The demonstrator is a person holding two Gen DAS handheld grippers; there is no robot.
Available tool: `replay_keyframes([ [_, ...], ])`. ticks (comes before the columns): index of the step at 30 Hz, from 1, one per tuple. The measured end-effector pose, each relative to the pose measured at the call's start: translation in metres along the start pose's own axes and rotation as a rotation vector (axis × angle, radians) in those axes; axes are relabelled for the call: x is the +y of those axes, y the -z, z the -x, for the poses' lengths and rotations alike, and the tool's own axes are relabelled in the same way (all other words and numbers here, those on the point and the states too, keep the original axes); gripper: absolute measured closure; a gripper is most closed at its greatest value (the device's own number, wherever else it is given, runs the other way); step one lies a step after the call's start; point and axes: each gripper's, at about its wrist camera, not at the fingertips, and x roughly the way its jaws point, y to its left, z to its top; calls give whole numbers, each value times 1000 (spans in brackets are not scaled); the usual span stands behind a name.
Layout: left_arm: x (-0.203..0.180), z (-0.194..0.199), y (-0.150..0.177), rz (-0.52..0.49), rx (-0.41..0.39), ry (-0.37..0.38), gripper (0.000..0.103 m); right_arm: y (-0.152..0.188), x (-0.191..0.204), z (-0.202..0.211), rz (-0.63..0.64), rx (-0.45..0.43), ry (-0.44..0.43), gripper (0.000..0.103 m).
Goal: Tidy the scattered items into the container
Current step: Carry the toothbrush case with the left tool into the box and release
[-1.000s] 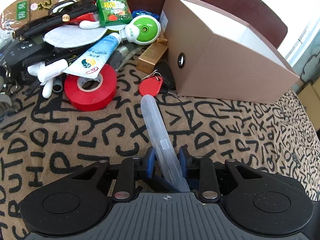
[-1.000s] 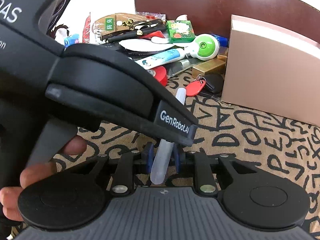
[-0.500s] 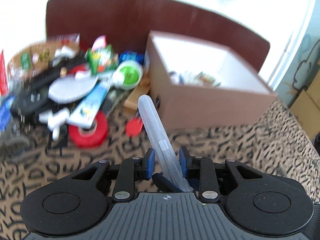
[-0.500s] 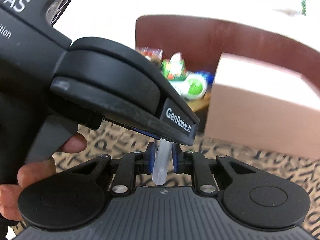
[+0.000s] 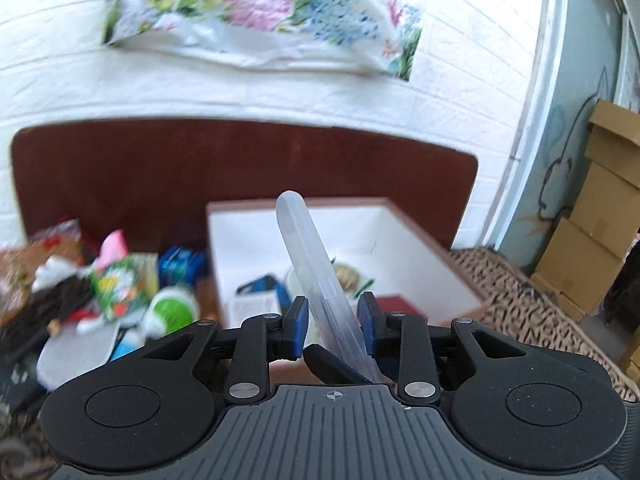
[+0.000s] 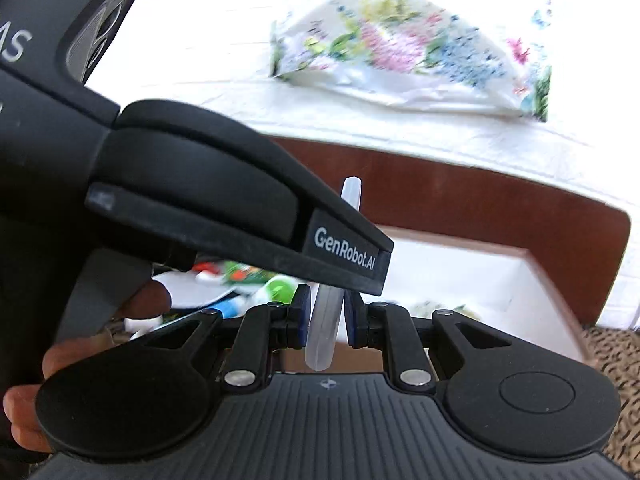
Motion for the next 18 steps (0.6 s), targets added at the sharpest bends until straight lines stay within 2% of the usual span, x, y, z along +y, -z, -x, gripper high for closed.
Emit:
replay_keyframes([
  [9,3,-84,-43,20,46,56,73,-23,-57,-61,-51,71,32,84],
  [18,15,-162,-46,33,157,68,71,-15,-93,-128,-79,203,19,84],
])
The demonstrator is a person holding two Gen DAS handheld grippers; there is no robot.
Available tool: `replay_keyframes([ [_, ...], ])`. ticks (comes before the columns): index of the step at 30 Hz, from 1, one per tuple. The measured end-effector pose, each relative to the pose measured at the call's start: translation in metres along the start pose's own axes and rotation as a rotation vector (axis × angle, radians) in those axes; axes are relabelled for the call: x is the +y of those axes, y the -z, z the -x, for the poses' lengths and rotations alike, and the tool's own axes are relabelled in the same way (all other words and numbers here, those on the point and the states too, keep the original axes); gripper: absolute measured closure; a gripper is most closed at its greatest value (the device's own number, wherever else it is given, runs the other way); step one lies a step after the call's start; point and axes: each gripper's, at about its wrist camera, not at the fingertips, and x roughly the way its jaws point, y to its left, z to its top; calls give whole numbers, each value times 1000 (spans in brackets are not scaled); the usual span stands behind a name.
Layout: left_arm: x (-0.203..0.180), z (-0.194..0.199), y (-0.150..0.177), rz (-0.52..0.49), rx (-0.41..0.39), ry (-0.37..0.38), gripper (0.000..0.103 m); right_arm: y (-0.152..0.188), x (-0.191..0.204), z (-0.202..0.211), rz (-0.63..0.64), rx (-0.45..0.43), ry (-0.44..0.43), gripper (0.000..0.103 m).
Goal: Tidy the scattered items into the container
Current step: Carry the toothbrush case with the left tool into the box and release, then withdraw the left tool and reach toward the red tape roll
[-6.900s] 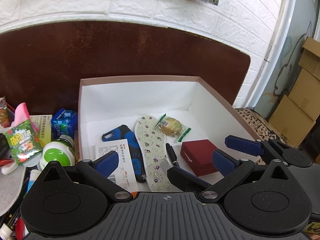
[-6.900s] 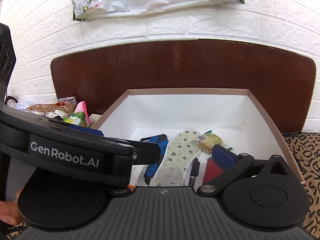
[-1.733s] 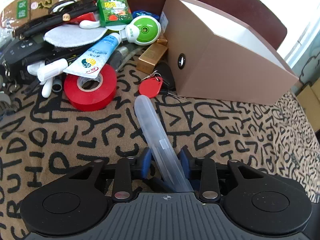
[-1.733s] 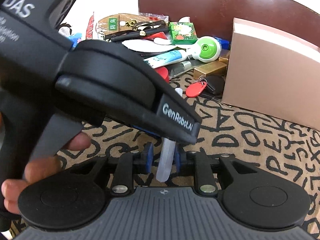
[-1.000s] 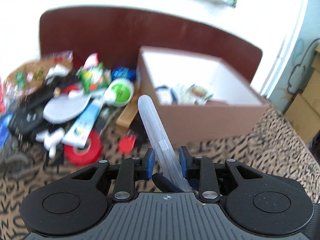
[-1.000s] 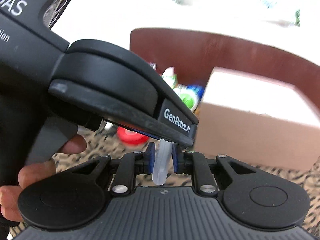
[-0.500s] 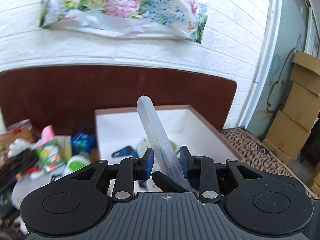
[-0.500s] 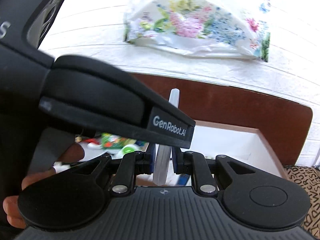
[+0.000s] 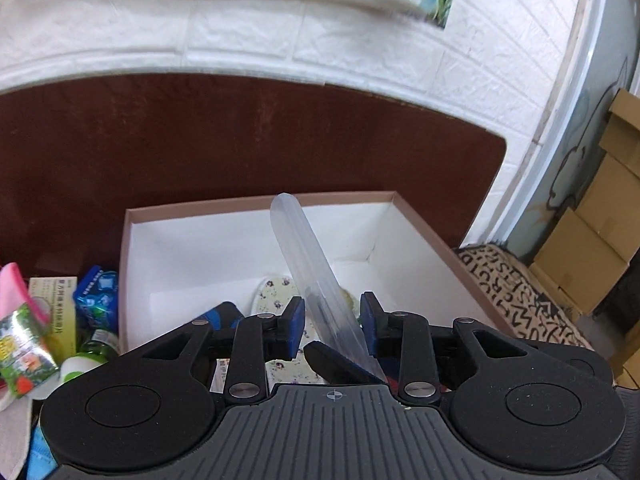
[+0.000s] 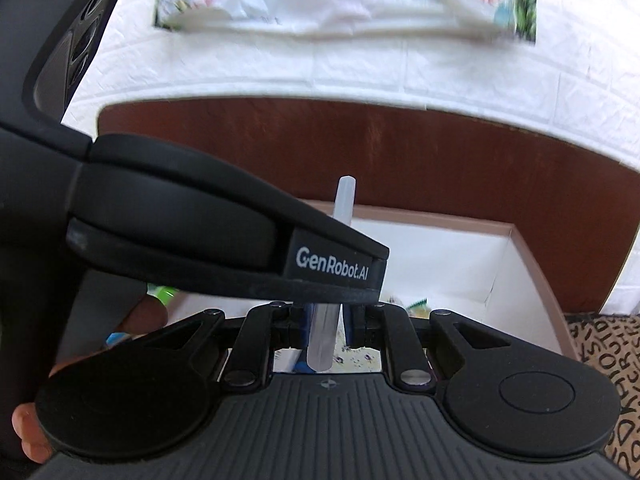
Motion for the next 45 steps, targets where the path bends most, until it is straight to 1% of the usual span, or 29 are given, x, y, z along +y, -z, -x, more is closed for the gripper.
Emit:
replay_keyframes([
  [7,14,-42,-3,17,89,3,69,-3,-16,-41,-11,120,-8,84],
  [9,17,-51,-3,22,111,1,67,-5,-18,-50,-2,158,-7,85],
  [13,22,-62,-1,30,137,-5,67,-6,-20,-63,10,203,-15,85],
  [14,24,-64,-1,33,142,-4,60,-5,-19,-66,14,213,-15,85],
  [16,27,-67,1,39,150,-8,59,-5,-19,-70,23,229,-12,87],
  [17,27,-70,0,41,149,-9,57,-6,-20,-71,16,232,-16,87],
  [19,28,-71,1,44,143,-19,45,-6,-23,-72,-17,238,-38,87],
  [20,30,-71,1,55,145,-22,34,-6,-24,-73,-26,243,-41,87],
  [21,32,-70,1,73,147,-17,20,-6,-25,-73,-28,241,-41,83],
  [22,34,-67,1,87,144,-10,16,-6,-25,-72,-25,237,-30,74],
  [23,36,-64,1,95,128,-7,12,-6,-25,-71,-23,230,-12,68],
  [24,37,-61,0,101,109,-9,9,-5,-27,-69,-26,219,8,54],
  [25,38,-58,0,104,97,-18,8,-6,-28,-66,-31,205,22,38],
  [28,40,-49,0,109,83,-19,5,-5,-30,-58,-21,174,54,22],
  [29,40,-46,0,105,80,-17,3,-5,-30,-56,-18,167,61,20],
  [31,36,-40,3,77,70,-20,3,1,-26,-43,-15,161,78,10],
  [33,30,-36,7,39,55,-50,3,6,-21,-36,-10,156,88,5],
  [36,23,-33,12,0,45,-81,2,5,-17,-35,-7,164,86,2],
  [39,22,-30,14,8,61,-84,2,8,-14,-31,5,178,92,1],
  [40,21,-29,15,10,65,-83,2,5,-10,-41,8,180,92,0],
  [41,21,-27,16,10,65,-82,2,4,-8,-42,10,180,94,0],
  [45,16,-19,18,-7,58,-90,2,7,-16,-28,9,178,96,0],
])
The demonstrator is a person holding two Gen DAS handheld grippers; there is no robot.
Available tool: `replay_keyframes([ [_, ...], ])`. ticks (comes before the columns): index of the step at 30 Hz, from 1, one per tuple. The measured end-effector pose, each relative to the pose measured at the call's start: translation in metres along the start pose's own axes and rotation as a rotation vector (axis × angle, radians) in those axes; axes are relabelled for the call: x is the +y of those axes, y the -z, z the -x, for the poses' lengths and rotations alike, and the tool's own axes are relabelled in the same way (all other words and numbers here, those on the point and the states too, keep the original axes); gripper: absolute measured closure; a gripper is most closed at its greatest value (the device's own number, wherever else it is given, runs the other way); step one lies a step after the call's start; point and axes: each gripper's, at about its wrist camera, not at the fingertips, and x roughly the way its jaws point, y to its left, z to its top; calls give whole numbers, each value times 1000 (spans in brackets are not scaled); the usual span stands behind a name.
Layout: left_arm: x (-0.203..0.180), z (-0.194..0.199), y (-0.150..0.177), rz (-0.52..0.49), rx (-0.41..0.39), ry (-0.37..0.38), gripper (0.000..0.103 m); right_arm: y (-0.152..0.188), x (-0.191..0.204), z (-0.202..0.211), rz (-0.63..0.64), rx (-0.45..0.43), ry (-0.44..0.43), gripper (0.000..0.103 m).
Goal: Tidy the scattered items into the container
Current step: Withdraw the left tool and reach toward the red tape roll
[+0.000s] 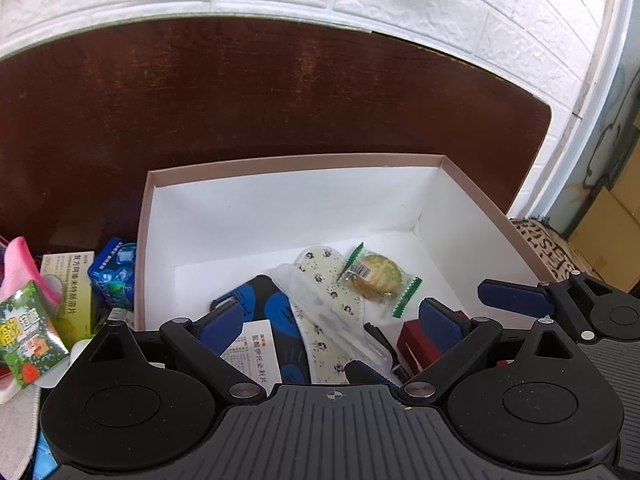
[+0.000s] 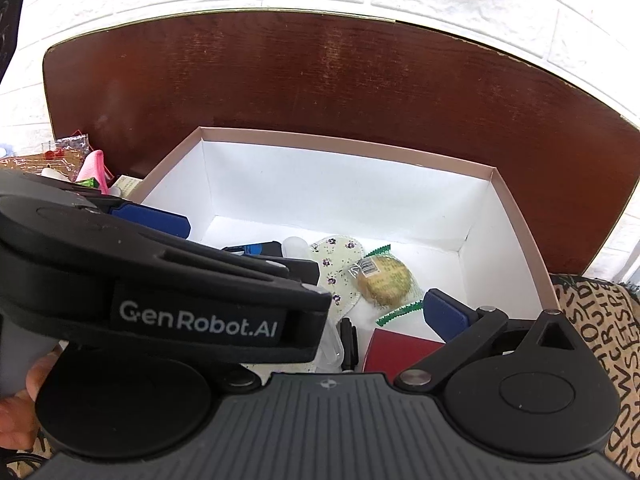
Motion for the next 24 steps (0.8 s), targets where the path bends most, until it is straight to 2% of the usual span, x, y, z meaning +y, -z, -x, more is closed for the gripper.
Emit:
replay_keyframes([
  [8,-4,21,2,-4,-22,1,2,-3,7,18,1,-25,9,0],
  [24,-11,87,17,-18,-134,-22,2,2,31,78,37,-124,11,0],
])
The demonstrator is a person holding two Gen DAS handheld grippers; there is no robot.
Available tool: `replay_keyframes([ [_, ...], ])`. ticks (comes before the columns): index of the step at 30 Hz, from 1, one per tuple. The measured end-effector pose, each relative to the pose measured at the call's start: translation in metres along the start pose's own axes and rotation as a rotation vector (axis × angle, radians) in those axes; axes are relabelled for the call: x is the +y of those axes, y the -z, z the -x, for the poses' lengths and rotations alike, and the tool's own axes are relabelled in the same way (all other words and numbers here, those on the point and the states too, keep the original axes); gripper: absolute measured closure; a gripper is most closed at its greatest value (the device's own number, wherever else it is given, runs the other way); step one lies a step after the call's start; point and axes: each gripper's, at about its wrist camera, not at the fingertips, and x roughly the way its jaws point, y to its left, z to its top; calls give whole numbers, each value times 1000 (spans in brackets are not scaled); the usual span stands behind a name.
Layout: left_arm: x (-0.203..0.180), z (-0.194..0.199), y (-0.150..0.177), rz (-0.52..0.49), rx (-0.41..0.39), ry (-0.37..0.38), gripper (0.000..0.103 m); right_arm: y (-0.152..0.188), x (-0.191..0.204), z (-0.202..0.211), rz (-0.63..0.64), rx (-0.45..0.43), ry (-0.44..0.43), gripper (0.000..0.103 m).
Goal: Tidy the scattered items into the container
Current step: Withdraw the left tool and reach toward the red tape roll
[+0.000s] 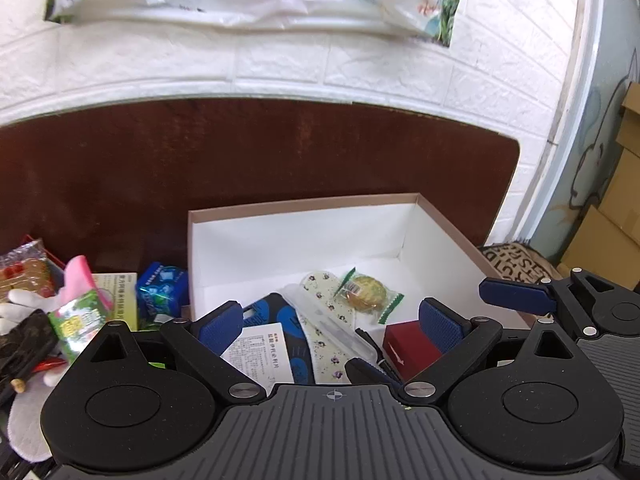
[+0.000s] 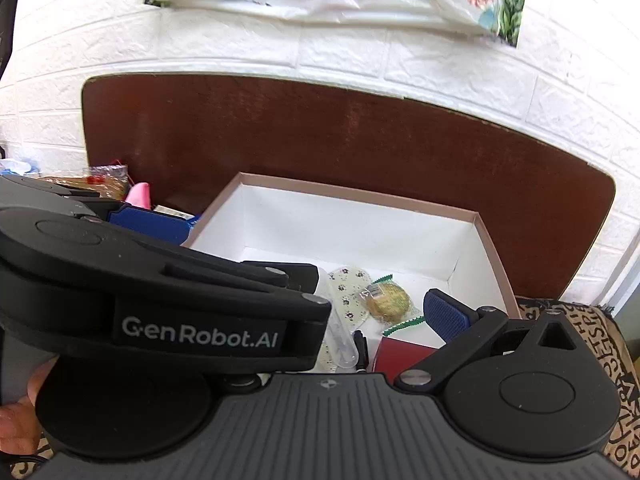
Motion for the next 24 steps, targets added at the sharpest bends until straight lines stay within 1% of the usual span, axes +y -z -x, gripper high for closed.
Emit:
replay_keyframes([
  [8,0,40,23,6,-60,-40,2,13,22,30,23,-48,-24,0],
  [15,7,75,64,11,-103,-115,1,43,50,51,15,-72,-77,0],
  [21,27,97,107,101,-92,-142,0,71,81,63,26,-92,-123,0],
  [24,36,108,125,122,-91,-163,0,85,98,67,44,-105,-147,0],
])
